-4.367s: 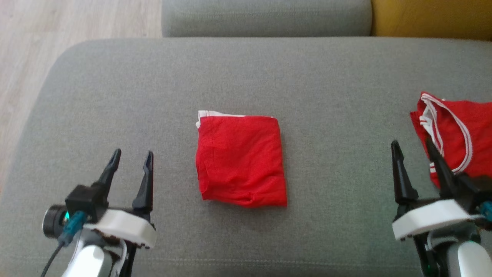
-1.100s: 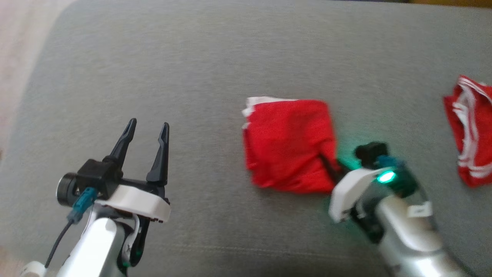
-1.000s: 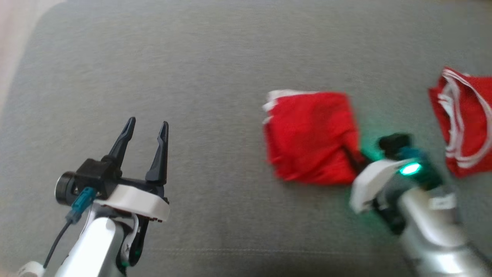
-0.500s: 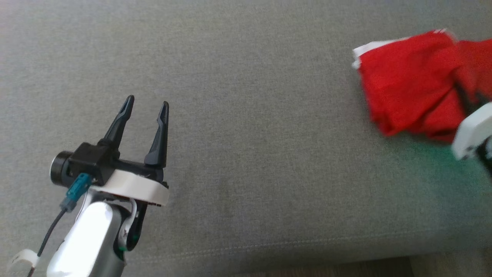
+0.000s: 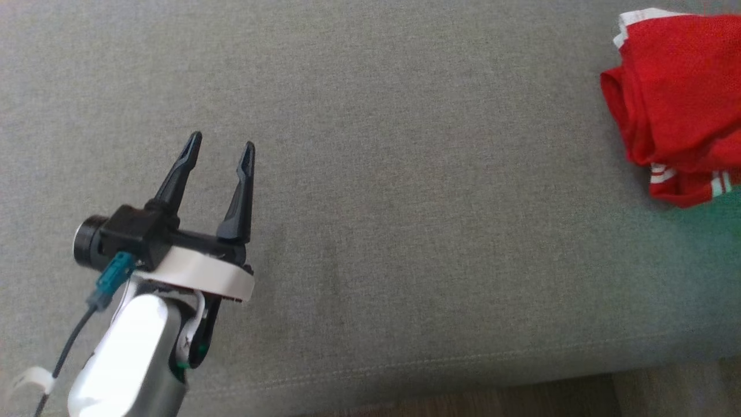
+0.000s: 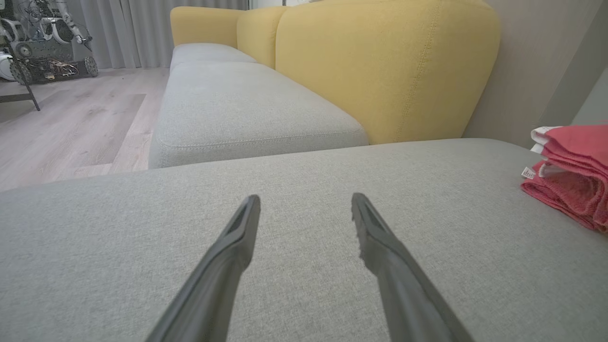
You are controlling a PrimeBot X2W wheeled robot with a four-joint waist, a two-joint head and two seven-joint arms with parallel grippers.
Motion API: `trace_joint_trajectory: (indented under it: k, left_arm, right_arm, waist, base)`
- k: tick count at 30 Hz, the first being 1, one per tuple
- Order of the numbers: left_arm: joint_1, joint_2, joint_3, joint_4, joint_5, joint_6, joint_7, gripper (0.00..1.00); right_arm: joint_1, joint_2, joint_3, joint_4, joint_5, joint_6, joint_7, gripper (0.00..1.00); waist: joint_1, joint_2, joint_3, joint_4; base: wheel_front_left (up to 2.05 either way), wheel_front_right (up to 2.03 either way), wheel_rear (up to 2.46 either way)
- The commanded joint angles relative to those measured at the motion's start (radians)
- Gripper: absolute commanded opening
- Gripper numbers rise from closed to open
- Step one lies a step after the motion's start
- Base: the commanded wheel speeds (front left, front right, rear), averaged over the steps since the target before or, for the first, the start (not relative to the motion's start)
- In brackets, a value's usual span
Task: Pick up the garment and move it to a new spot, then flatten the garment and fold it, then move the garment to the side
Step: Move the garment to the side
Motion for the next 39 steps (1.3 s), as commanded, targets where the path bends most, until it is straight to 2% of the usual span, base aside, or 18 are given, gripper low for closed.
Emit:
trace_joint_trajectory:
  k: [1,7,8,9,10,15,19,26,31,39]
  left_arm:
    - [-0.053,0.03,0.032,-0.034,0.007,-0.004,-0.01,1.0]
    - [-0.061,0.032,0.03,-0.035,0.006,-0.007,-0.01,1.0]
    - [-0.062,0.033,0.03,-0.035,0.005,-0.008,-0.01,1.0]
    - [-0.062,0.033,0.031,-0.034,0.004,-0.008,-0.01,1.0]
    - [-0.061,0.033,0.032,-0.034,0.003,-0.008,-0.01,1.0]
    - [-0.056,0.034,0.035,-0.029,0.0,-0.006,-0.011,1.0]
    - [-0.047,0.034,0.037,-0.023,-0.004,-0.004,-0.011,1.0]
    - [-0.008,0.035,0.045,-0.007,-0.015,0.008,-0.011,1.0]
    - [0.023,0.038,0.053,-0.003,-0.025,0.023,-0.011,1.0]
    - [0.079,0.044,0.067,-0.001,-0.046,0.046,-0.009,1.0]
  right_arm:
    - [-0.013,-0.01,-0.013,-0.006,-0.001,-0.005,0.005,0.0]
    - [-0.038,0.022,-0.045,0.067,0.006,-0.005,-0.021,0.0]
    - [-0.042,0.027,-0.05,0.078,0.005,-0.005,-0.031,0.19]
    - [-0.046,0.032,-0.054,0.088,0.006,-0.005,-0.038,0.44]
    - [-0.049,0.038,-0.056,0.095,0.008,-0.005,-0.047,1.0]
    - [-0.058,0.062,-0.062,0.105,0.016,-0.005,-0.097,1.0]
    - [-0.048,0.095,-0.066,0.062,0.013,-0.005,-0.164,1.0]
    - [0.048,0.241,-0.053,-0.121,-0.014,-0.005,-0.297,1.0]
    - [0.144,0.347,-0.003,-0.242,-0.05,-0.005,-0.349,1.0]
    - [0.254,0.422,0.107,-0.328,-0.07,-0.005,-0.401,1.0]
  waist:
    - [0.0,0.0,0.007,-0.002]
    - [0.0,0.0,0.016,-0.001]
    - [0.0,0.0,0.016,-0.001]
    - [0.0,0.0,0.016,-0.001]
    - [0.0,0.0,0.015,-0.001]
    - [0.0,0.0,0.007,-0.008]
    - [0.0,0.0,-0.01,-0.015]
    - [0.0,0.0,-0.071,-0.025]
    - [0.0,0.0,-0.114,-0.014]
    - [0.0,0.0,-0.178,0.045]
  base:
    - [0.0,0.0,0.0]
    - [0.0,0.0,0.0]
    - [0.0,0.0,0.0]
    - [0.0,0.0,0.0]
    - [0.0,0.0,0.0]
    - [0.0,0.0,0.0]
    - [0.0,0.0,0.0]
    - [0.0,0.0,0.0]
    - [0.0,0.0,0.0]
    - [0.0,0.0,0.0]
